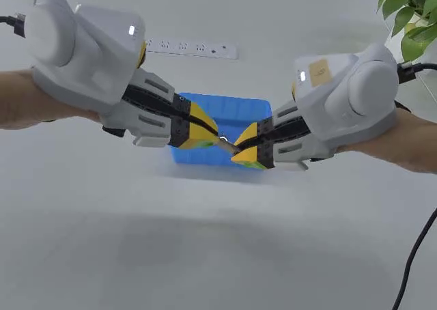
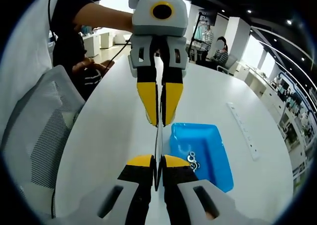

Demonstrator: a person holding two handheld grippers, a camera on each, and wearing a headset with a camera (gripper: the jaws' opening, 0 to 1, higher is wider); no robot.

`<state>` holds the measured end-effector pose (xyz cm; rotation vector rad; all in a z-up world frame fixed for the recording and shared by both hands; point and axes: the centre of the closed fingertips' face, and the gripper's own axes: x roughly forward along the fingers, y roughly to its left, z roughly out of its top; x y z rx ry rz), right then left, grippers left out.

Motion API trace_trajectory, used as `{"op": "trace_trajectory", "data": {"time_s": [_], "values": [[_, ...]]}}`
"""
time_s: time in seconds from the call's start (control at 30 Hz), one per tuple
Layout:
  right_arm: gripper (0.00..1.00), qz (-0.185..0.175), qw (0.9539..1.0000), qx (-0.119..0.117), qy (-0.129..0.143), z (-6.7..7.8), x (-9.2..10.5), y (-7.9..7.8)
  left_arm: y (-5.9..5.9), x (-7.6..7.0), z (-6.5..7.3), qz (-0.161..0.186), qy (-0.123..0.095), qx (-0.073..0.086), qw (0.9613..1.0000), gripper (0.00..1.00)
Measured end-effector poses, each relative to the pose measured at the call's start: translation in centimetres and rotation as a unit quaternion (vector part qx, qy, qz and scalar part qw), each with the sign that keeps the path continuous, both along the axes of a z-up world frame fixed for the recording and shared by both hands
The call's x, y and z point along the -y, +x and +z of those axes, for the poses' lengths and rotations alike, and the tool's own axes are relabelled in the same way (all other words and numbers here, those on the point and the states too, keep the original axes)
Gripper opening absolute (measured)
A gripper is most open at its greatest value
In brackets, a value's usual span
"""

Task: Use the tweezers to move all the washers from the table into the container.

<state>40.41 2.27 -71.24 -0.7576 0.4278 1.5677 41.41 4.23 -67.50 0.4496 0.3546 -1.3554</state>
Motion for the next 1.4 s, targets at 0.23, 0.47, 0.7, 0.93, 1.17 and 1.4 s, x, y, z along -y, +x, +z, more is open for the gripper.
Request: {"op": "trace_trajectory", "data": {"time_s": [0.23,0.47,0.7,0.93,1.17,1.4], "values": [[0.07,0.013,0.9998,0.0,-0.015,-1.2,-0.1,-0.4,-1.5,1.3,-2.4,-0.002,0.047,-0.012,0.9988,0.07],[0.07,0.021,0.9986,0.002,-0.049,-3.5,0.2,-0.2,-1.3,1.4,-5.3,0.002,0.075,-0.011,0.9971,0.07],[0.07,0.024,0.9961,-0.017,-0.083,-6.9,0.4,0.0,-0.9,1.5,-8.8,0.017,0.086,-0.04,0.9954,0.07],[0.08,0.028,0.9932,-0.022,-0.111,-9.1,0.4,-0.1,-1.1,1.5,-11.3,0.01,0.114,-0.048,0.9923,0.07],[0.08,0.019,0.9916,-0.029,-0.124,-9.7,0.6,-0.7,-1.7,1.5,-12.6,0.006,0.136,-0.047,0.9896,0.07],[0.1,0.002,0.9919,-0.041,-0.12,-9.7,0.7,-0.7,-1.7,1.5,-12.6,0.008,0.138,-0.037,0.9897,0.08]]}}
